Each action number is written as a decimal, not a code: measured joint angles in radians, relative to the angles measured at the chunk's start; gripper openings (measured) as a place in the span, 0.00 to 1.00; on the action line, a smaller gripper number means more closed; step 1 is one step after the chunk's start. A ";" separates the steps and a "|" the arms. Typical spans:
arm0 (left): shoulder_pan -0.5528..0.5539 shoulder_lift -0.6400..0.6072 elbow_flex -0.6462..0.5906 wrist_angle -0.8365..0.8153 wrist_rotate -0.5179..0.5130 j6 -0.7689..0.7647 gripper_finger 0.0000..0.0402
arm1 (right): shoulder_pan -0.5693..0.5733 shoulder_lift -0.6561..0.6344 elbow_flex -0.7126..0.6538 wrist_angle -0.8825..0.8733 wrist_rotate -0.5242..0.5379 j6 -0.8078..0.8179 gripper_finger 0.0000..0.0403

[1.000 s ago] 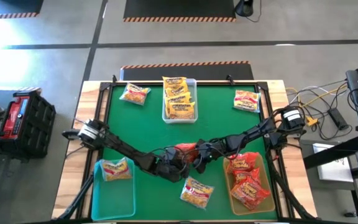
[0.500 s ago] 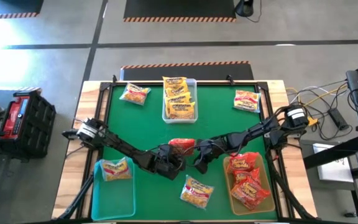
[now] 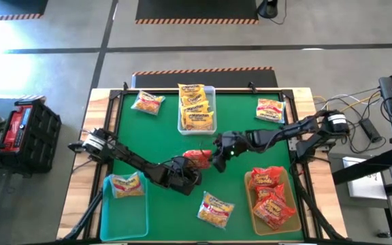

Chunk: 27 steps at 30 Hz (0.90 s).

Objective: Sort Maruchan noodles
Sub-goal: Put the orange noodle pack into the orange bin

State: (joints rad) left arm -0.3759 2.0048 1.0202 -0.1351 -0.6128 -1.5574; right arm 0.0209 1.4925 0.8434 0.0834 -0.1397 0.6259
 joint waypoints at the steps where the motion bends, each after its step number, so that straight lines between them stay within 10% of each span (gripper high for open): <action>1: 0.000 0.000 -0.001 0.001 0.000 0.000 0.35 | -0.013 0.000 0.008 0.000 -0.007 -0.024 0.21; 15: 0.000 0.000 -0.007 0.006 0.000 -0.005 0.35 | -0.068 0.072 0.116 -0.036 -0.071 -0.355 0.50; 27: 0.000 0.000 -0.008 0.008 0.000 -0.016 0.35 | -0.076 0.211 0.262 -0.191 -0.057 -0.482 0.53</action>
State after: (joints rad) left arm -0.3759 2.0045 1.0119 -0.1268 -0.6128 -1.5730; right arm -0.0551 1.7039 1.1050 -0.1080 -0.1971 0.1439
